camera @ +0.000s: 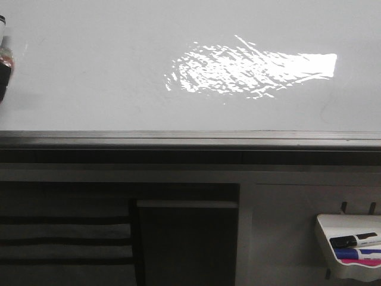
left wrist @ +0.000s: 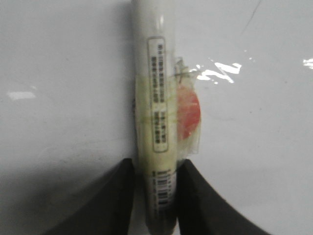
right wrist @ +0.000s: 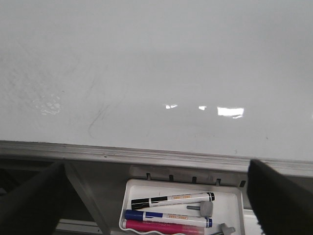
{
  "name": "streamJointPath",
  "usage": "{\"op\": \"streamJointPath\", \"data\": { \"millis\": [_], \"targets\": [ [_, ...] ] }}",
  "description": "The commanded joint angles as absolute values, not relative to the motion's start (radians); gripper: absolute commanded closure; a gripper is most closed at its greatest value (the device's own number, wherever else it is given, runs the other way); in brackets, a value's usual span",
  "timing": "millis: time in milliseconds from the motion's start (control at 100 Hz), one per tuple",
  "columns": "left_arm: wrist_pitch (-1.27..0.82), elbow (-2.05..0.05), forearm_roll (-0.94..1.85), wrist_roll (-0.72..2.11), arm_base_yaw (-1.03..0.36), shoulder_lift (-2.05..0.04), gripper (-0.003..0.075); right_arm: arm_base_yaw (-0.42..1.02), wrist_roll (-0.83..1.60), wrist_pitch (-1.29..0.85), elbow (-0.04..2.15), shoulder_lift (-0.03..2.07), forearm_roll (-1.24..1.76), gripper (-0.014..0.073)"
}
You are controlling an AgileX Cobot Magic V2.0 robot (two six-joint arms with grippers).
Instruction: Write number 9 on whiteboard
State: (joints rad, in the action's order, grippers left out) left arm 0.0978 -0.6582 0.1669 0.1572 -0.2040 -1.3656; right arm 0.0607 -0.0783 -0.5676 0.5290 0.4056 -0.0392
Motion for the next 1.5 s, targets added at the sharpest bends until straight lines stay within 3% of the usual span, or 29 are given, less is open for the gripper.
{"op": "streamJointPath", "data": {
  "millis": [0,170,390,530,650,780,1100,1310,1490],
  "targets": [
    [0.157,-0.687,0.167,0.148,-0.212,-1.351,0.0630,0.057,-0.072,-0.502,0.564,0.419,-0.050,-0.0063],
    [0.148,-0.687,0.167,0.148,-0.212,-1.336,0.0741,0.057,-0.072,-0.494,0.564,0.419,-0.050,-0.0063],
    [-0.025,-0.725,0.132,0.148,-0.212,-1.234,0.0741,0.057,-0.072,-0.506,0.613,0.426,-0.035,-0.0063],
    [-0.362,-0.861,0.116,0.178,-0.214,-1.184,0.0741,0.057,-0.072,-0.640,0.723,0.491,-0.023,-0.0063],
    [-0.742,-1.010,0.141,0.362,-0.252,-1.180,0.0741,0.057,-0.064,-0.780,0.826,0.589,0.000,-0.0063],
    [-1.004,-1.113,0.258,0.558,-0.311,-1.180,0.0741,0.057,0.122,-0.876,0.917,0.718,0.166,-0.0063],
    [-1.017,-1.141,0.381,0.815,-0.562,-1.180,0.0741,0.178,0.787,-1.040,1.057,0.979,0.667,-0.0063],
    [-1.013,-1.141,0.379,0.841,-0.722,-1.180,0.0741,0.397,0.923,-0.973,1.084,1.073,0.685,-0.0063],
    [-1.005,-1.141,0.370,0.841,-0.781,-1.180,0.0741,0.598,0.946,-0.870,1.115,1.131,0.685,-0.0063]
  ]
}}
